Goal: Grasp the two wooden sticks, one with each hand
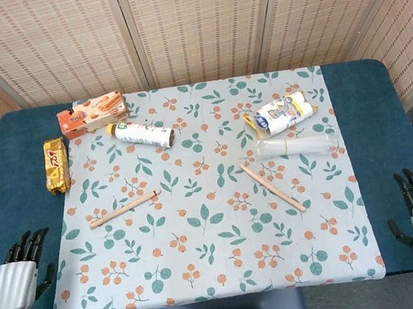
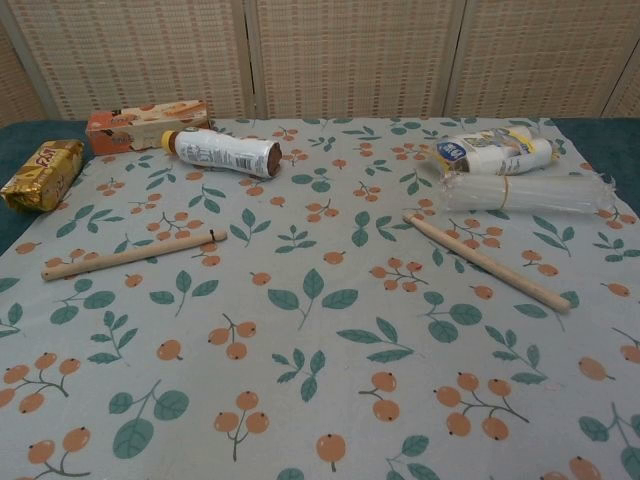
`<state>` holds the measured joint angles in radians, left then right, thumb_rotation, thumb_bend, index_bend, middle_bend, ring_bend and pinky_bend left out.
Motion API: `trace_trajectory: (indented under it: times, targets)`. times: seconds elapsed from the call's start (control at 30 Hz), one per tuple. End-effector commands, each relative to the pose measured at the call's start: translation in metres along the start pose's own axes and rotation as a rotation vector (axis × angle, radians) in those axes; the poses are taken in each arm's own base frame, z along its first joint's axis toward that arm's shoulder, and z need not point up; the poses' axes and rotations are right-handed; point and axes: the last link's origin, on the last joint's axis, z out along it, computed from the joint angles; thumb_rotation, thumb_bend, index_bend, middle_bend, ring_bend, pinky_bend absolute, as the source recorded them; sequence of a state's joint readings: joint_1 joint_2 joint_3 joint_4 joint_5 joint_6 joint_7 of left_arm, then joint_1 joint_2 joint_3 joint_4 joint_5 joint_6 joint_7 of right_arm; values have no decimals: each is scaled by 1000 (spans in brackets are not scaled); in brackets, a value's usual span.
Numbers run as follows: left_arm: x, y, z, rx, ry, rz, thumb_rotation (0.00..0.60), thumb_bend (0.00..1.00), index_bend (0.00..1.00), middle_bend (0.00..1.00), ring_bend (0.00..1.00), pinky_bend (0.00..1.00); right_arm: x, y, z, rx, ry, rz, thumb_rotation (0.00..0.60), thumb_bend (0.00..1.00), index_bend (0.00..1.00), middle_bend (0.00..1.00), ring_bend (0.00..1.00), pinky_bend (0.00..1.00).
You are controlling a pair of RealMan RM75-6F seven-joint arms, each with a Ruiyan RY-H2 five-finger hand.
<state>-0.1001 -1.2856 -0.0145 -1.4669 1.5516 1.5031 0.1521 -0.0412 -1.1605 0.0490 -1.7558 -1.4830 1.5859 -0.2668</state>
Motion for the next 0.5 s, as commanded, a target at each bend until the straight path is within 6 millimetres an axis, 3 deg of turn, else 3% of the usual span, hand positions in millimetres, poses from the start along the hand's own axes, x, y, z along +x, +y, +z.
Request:
trace_trajectory:
  times: [0.03, 0.27, 0.5]
  targets:
    - [0, 1, 1, 4, 11, 3, 600, 469, 71, 120, 101, 206, -1, -1, 0, 4, -3, 3, 600, 246, 0, 0, 0, 0]
    - [-14, 20, 25, -22, 20, 14, 600, 469, 85, 147, 100, 196, 0, -1, -1, 6, 3, 1, 600, 246, 0, 0, 0, 0]
    - [-40, 71, 64, -108, -37, 124, 600, 468, 167, 258, 120, 183, -3, -6, -2, 22, -1, 2, 600, 246, 0, 0, 0, 0]
